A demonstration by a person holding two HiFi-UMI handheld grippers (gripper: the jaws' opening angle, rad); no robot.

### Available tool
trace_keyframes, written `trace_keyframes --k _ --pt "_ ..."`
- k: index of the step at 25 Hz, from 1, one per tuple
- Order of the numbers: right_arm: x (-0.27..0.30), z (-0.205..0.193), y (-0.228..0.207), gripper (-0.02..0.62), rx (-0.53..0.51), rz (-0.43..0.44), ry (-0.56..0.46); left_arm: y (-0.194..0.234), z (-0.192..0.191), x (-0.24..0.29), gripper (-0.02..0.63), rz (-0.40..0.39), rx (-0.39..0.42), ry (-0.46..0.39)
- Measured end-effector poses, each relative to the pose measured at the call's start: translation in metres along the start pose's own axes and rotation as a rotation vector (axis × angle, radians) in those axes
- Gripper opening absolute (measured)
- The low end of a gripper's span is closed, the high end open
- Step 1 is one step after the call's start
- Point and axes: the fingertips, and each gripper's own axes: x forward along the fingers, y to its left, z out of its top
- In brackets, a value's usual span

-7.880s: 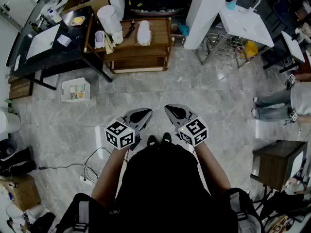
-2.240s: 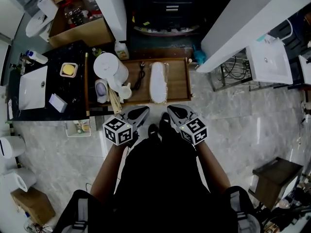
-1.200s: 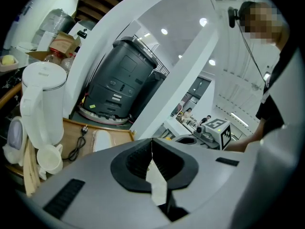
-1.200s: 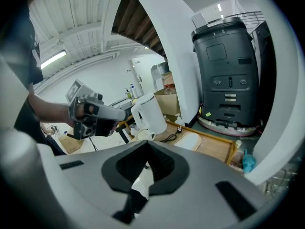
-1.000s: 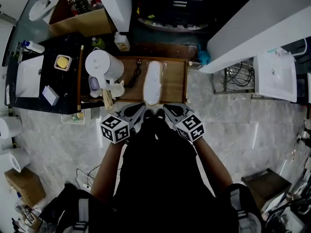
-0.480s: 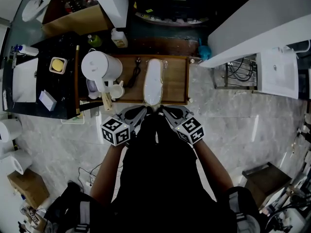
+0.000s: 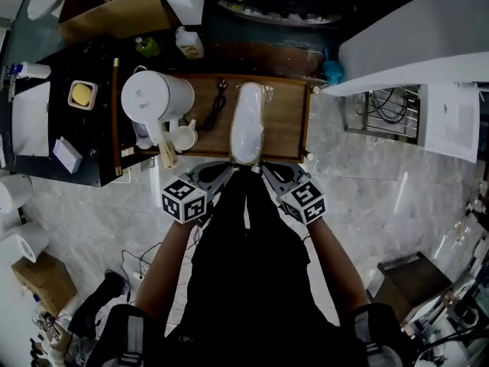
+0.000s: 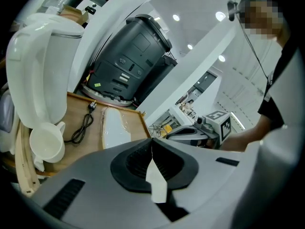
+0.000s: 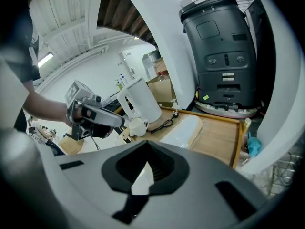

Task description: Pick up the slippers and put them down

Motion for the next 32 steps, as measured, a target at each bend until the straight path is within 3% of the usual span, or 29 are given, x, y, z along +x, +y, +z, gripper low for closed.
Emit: trace_keyframes --k 17,28,32 --pt "0.061 -0.04 -0.041 0.009 0.044 -0.011 0.043 0.074 -0.039 0.037 0.013 0.023 -0.046 0.074" --pt "0.077 -0.052 -0.055 0.014 0.067 -0.017 0.04 0.099 -0.037 0.057 0.014 0.066 -0.03 0.037" --pt "0.086 -0.057 -0.063 0.128 0.089 -0.013 0.06 0.109 -0.038 0.067 0.025 0.074 -0.043 0.039"
